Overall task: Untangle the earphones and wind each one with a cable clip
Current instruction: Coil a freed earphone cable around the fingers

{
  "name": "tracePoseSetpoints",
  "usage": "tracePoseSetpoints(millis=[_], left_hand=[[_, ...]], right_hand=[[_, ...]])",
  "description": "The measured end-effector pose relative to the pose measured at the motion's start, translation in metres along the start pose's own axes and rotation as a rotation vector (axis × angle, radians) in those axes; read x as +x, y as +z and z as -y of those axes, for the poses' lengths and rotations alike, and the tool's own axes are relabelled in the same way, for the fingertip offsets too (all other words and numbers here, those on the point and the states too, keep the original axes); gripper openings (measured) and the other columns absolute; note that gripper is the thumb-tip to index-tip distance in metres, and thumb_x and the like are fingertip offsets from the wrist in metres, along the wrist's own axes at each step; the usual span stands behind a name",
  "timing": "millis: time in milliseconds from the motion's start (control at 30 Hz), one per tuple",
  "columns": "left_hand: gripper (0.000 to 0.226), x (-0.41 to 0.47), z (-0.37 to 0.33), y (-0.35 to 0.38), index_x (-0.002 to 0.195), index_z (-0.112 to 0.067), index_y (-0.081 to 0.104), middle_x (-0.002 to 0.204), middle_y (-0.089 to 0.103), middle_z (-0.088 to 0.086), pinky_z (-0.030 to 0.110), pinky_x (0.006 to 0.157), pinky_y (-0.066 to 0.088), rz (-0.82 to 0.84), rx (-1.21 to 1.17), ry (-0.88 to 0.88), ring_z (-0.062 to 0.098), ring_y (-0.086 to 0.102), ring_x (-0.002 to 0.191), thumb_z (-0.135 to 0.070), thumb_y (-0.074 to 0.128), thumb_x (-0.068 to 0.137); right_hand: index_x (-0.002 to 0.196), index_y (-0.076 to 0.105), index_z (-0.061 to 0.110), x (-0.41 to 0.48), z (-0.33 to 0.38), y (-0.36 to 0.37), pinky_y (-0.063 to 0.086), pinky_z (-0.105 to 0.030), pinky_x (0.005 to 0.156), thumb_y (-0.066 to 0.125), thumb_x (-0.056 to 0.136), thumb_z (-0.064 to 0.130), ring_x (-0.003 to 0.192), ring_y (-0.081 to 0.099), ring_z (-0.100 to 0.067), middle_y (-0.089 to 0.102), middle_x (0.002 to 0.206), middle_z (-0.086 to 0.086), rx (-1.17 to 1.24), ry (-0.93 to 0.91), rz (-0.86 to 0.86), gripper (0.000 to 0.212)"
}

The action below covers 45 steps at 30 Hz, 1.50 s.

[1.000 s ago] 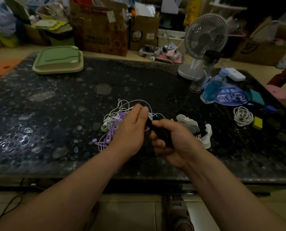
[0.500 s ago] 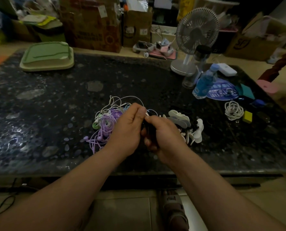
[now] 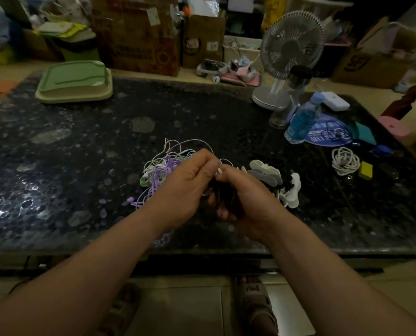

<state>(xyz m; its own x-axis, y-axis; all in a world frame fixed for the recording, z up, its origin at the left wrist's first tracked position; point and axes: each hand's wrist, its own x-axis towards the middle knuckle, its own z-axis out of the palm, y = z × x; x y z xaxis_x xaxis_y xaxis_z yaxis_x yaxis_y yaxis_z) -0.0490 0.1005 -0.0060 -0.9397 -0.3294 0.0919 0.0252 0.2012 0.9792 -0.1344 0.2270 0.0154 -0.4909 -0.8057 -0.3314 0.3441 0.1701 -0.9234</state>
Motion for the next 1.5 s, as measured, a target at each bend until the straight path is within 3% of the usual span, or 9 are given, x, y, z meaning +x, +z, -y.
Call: tracePoseSetpoints(millis=[167,300,533,767,1000,1067,1200,1333,1500], left_hand=[[0.017,-0.002,-0.005,-0.007,0.108,-0.018,0.053,0.09,0.066,0.021,0.039,0.062,0.05,-0.123,0.058,-0.018,0.021,0.06,0.071,-0.033,0.046,0.11],[0.021,-0.007,-0.009,-0.013,0.112,-0.015,0.058,0.081,0.071,-0.001,0.029,0.064,0.051,-0.024,-0.046,-0.183,0.01,0.063,0.074,-0.034,0.049,0.11],[0.022,-0.019,-0.001,-0.019,0.101,-0.016,0.071,0.112,0.068,0.025,0.071,0.109,0.04,0.061,-0.328,-0.385,0.037,0.062,0.109,-0.032,0.062,0.09],[0.061,-0.034,-0.004,-0.029,0.129,-0.013,0.055,0.123,0.071,0.015,0.046,0.102,0.054,0.228,-0.273,-0.328,0.031,0.069,0.118,-0.035,0.084,0.081],[0.018,-0.038,0.0,-0.039,0.097,-0.029,0.069,0.094,0.066,0.013,0.041,0.07,0.043,0.218,-0.232,-0.302,0.028,0.055,0.082,-0.027,0.074,0.08],[0.019,-0.04,0.003,-0.038,0.101,-0.028,0.069,0.095,0.065,0.015,0.048,0.073,0.041,0.18,-0.193,-0.295,0.03,0.053,0.084,-0.032,0.072,0.083],[0.014,-0.036,0.005,-0.038,0.109,-0.017,0.071,0.101,0.073,0.017,0.045,0.079,0.051,0.007,-0.196,-0.324,0.025,0.065,0.087,-0.018,0.064,0.096],[0.011,-0.034,0.003,-0.038,0.102,-0.011,0.071,0.1,0.071,0.021,0.042,0.074,0.049,-0.006,-0.253,-0.398,0.026,0.064,0.087,-0.011,0.064,0.094],[0.033,-0.037,0.003,-0.038,0.115,-0.003,0.065,0.113,0.067,0.028,0.039,0.079,0.052,0.033,-0.437,-0.438,0.027,0.065,0.095,-0.017,0.064,0.086]], right_hand=[[0.125,0.06,0.0,0.0,0.002,0.003,0.036,-0.023,0.042,0.046,0.107,0.019,0.053,0.057,-0.017,0.066,0.08,-0.009,0.017,-0.035,0.037,0.029],[0.12,0.062,0.0,-0.001,0.008,-0.007,0.036,-0.026,0.046,0.05,0.107,0.026,0.054,0.056,-0.018,0.069,0.075,-0.006,-0.106,-0.02,-0.028,0.032],[0.106,0.067,0.004,-0.003,0.003,-0.003,0.046,-0.023,0.055,0.05,0.105,0.024,0.068,0.063,-0.017,0.069,0.083,-0.005,-0.252,-0.012,-0.045,0.026],[0.101,0.065,0.016,-0.002,-0.003,0.006,0.044,-0.022,0.053,0.052,0.107,0.031,0.066,0.057,-0.018,0.064,0.077,-0.002,-0.202,-0.045,-0.012,0.02],[0.12,0.058,0.002,-0.007,0.007,-0.002,0.033,-0.022,0.042,0.053,0.107,0.027,0.049,0.051,-0.017,0.064,0.083,-0.019,-0.255,0.024,0.138,0.029],[0.13,0.058,0.013,-0.01,0.009,-0.004,0.044,-0.025,0.05,0.056,0.105,0.038,0.059,0.061,-0.021,0.07,0.097,-0.024,-0.34,0.037,0.144,0.036],[0.141,0.041,0.058,-0.019,0.007,-0.006,0.055,-0.028,0.093,0.07,0.084,0.066,0.112,0.064,0.002,0.058,0.132,0.017,-0.701,-0.222,0.072,0.065],[0.126,0.055,0.042,-0.021,0.0,-0.002,0.05,-0.02,0.097,0.084,0.083,0.043,0.122,0.052,0.003,0.051,0.128,0.025,-0.951,-0.433,0.158,0.052],[0.107,0.061,0.031,-0.021,0.0,-0.005,0.059,-0.038,0.092,0.08,0.09,0.027,0.117,0.065,-0.009,0.063,0.127,0.009,-0.754,-0.401,0.155,0.025]])
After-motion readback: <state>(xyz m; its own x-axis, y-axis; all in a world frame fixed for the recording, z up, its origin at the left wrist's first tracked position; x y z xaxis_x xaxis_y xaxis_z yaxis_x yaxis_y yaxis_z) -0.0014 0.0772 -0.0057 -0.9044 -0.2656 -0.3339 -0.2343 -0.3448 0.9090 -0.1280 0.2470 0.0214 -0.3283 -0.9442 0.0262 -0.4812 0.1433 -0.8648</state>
